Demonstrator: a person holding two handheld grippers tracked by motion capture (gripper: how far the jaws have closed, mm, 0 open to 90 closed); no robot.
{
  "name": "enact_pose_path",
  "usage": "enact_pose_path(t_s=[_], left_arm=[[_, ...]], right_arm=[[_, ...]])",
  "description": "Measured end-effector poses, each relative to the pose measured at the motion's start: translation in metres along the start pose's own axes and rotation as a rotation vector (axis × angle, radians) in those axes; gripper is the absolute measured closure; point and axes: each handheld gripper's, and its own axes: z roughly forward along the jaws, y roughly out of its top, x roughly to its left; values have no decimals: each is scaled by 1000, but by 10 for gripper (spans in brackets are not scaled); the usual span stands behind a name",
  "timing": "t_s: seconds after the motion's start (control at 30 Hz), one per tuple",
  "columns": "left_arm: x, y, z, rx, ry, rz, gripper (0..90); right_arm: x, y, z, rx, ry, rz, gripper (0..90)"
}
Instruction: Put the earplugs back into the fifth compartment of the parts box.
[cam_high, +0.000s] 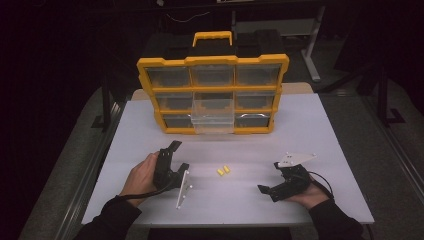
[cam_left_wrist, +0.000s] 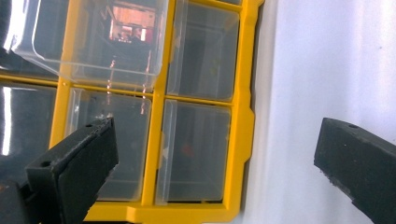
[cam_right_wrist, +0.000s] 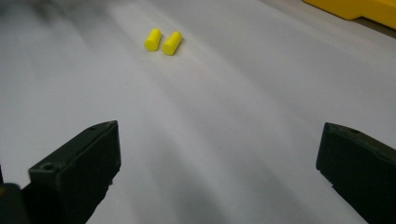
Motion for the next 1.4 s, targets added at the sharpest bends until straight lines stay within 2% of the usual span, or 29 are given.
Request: enact_pose_path(t_s=[0.6,0.97,1.07,1.13,1.4], left_arm=[[6,0,0,-2,-56,-132,0],[10,-1,1,-20,-107,-260,0],[12,-3,1,-28,-126,-321,0],[14,-4,2,-28,-136,-349,0],[17,-5,2,-38,-173,-428,0]], right_arm=[[0,0,0,-1,0,2,0],[0,0,0,-1,1,2,0],[0,0,0,-1,0,2,0],[0,0,0,-1,0,1,0],[0,0,0,-1,1,2,0]])
